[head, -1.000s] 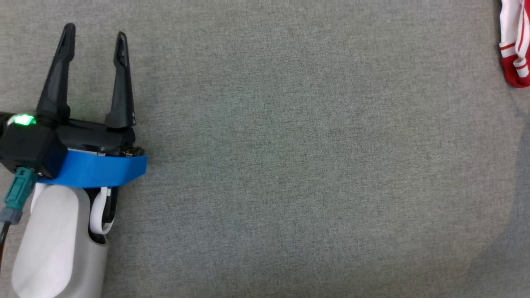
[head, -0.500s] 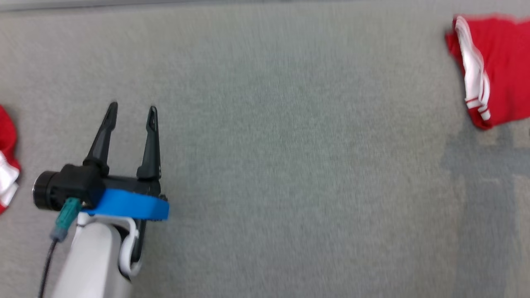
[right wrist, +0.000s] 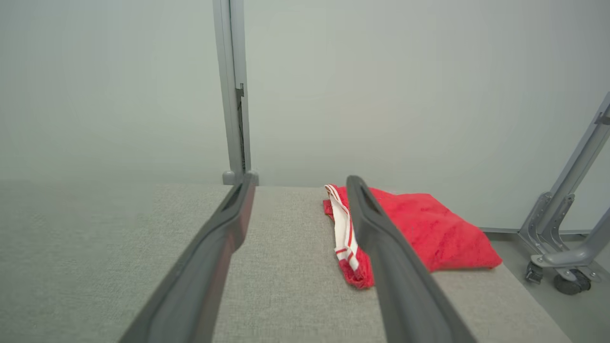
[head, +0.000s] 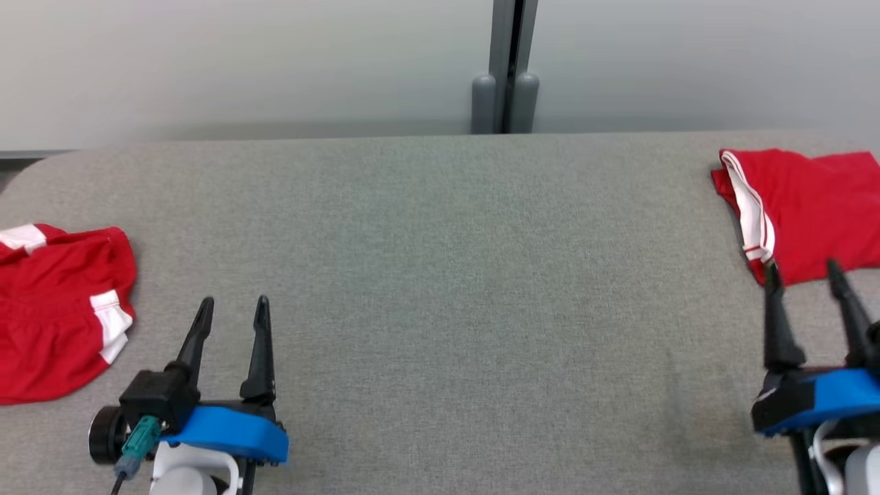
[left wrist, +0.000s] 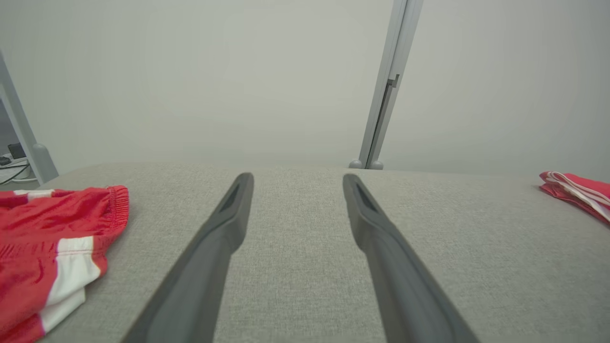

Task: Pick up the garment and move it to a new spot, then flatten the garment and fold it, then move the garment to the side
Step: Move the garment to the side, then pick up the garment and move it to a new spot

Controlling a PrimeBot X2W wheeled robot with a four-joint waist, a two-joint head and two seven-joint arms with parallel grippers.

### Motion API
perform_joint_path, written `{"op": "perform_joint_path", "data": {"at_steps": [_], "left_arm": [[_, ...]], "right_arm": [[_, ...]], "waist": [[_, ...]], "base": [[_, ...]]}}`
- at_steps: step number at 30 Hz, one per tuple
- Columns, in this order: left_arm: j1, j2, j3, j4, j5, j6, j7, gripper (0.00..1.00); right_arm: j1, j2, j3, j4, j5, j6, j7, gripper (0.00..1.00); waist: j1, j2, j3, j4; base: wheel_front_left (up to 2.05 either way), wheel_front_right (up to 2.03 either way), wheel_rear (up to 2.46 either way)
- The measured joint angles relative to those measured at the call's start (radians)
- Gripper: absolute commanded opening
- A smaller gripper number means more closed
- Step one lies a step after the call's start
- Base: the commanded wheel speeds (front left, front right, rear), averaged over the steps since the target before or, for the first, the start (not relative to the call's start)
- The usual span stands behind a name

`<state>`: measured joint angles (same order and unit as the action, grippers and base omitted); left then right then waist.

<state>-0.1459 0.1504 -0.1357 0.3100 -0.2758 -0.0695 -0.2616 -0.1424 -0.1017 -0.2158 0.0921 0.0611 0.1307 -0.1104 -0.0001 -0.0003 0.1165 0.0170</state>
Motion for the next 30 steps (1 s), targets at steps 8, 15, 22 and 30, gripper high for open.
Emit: {"op": "perform_joint_path", "data": {"at_steps": [8,15,22,30], "left_arm": [[0.062,-0.004,0.024,0.022,0.012,0.003,0.0,1.0],[0.093,-0.013,0.034,0.045,0.013,0.007,0.0,1.0],[0.103,-0.012,0.043,0.062,0.013,-0.002,0.0,1.0],[0.1,-0.012,0.043,0.075,0.013,-0.008,0.0,1.0]], "right_arm": [[0.137,0.041,0.051,-0.046,0.056,0.0,0.029,1.0],[0.173,0.048,0.077,-0.012,0.077,0.0,0.024,1.0],[0.178,0.05,0.091,0.018,0.094,0.0,0.009,1.0],[0.178,0.05,0.09,0.052,0.106,0.0,-0.015,1.0]], "waist": [[-0.0001,0.0,-0.066,0.014],[0.0,0.0002,-0.102,0.013],[0.0,0.0003,-0.113,0.007],[0.0001,0.0004,-0.105,0.015]], "base": [[0.0,0.0,0.0],[0.0,0.0,0.0],[0.0,0.0,0.0],[0.0,0.0,0.0]]}}
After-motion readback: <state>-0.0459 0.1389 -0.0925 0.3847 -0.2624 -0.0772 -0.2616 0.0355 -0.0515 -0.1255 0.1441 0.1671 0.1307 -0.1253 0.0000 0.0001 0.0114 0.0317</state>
